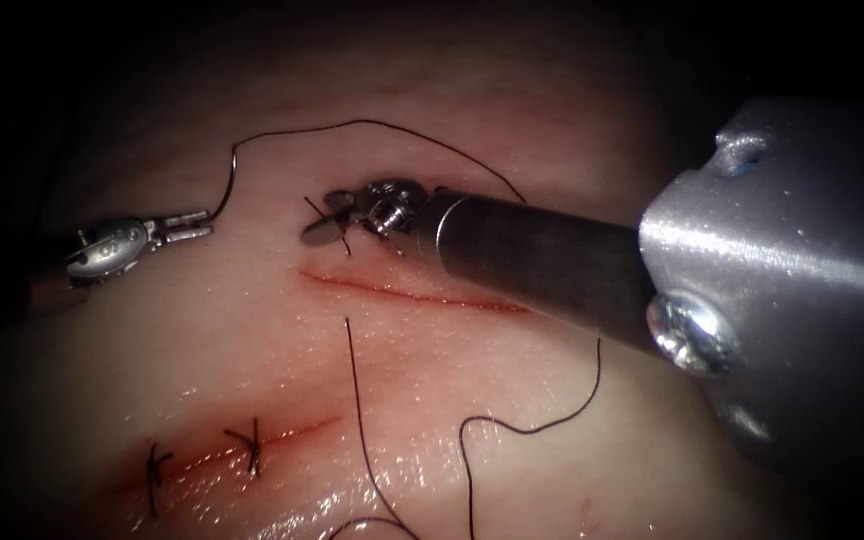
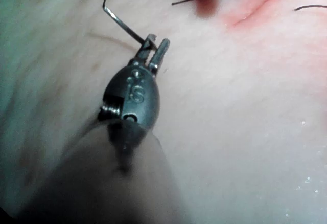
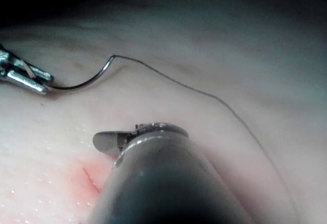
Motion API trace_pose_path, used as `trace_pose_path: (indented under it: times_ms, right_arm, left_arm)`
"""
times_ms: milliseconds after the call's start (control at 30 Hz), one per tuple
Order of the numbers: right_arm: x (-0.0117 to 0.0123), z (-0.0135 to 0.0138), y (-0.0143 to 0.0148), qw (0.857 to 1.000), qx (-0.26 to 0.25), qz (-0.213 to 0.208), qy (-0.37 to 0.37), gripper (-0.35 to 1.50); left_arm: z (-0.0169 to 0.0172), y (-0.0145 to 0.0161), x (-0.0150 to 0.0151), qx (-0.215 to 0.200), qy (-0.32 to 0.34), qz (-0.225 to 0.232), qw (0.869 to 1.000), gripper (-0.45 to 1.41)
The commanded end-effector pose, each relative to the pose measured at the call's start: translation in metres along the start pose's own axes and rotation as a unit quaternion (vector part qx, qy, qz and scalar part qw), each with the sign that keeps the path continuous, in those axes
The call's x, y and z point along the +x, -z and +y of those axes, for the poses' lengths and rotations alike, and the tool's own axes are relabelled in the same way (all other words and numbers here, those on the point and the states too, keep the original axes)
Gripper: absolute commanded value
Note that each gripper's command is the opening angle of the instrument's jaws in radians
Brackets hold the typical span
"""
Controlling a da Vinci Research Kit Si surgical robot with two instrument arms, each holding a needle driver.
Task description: Wound Closure
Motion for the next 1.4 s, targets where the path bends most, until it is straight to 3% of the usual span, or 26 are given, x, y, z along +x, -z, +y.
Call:
trace_pose_path:
  times_ms: [33,300,467,567,633,700,900,1267,1400]
  right_arm:
    - [0.0008,0.0003,-0.0015,1.0,-0.002,0.0,0.002,1.01]
    - [0.0014,0.0014,-0.0029,0.999,-0.005,-0.005,-0.037,0.93]
    - [0.0009,0.0012,-0.0032,0.998,-0.001,-0.024,-0.058,0.73]
    - [0.0004,0.0011,-0.0033,0.997,-0.005,-0.037,-0.063,0.37]
    - [0.0003,0.0011,-0.0033,0.996,-0.006,-0.042,-0.074,-0.15]
    - [0.0002,0.0011,-0.0033,0.996,-0.007,-0.047,-0.079,-0.33]
    - [0.0006,0.0013,-0.0029,0.995,0.002,-0.041,-0.091,-0.35]
    - [0.0031,0.0015,0.001,0.988,0.09,0.088,-0.089,-0.35]
    - [0.0033,0.0012,0.0023,0.985,0.101,0.111,-0.082,-0.35]
  left_arm:
    - [-0.0004,-0.0009,-0.0004,-0.001,-0.001,0.0,1.0,-0.45]
    - [-0.0002,-0.0011,-0.0005,0.001,-0.002,-0.002,1.0,-0.45]
    - [0.0002,-0.0011,-0.0007,0.0,-0.004,-0.006,1.0,-0.45]
    - [0.0002,-0.0011,-0.0007,-0.001,-0.005,-0.008,1.0,-0.45]
    - [0.0001,-0.0011,-0.0006,-0.001,-0.005,-0.008,1.0,-0.45]
    - [0.0001,-0.0012,-0.0007,-0.001,-0.005,-0.008,1.0,-0.45]
    - [-0.0001,-0.0014,-0.0008,-0.002,-0.002,-0.009,1.0,-0.45]
    - [-0.0006,-0.0018,-0.001,-0.004,0.001,-0.011,1.0,-0.45]
    - [-0.001,-0.0021,-0.0012,-0.005,0.0,-0.013,1.0,-0.45]
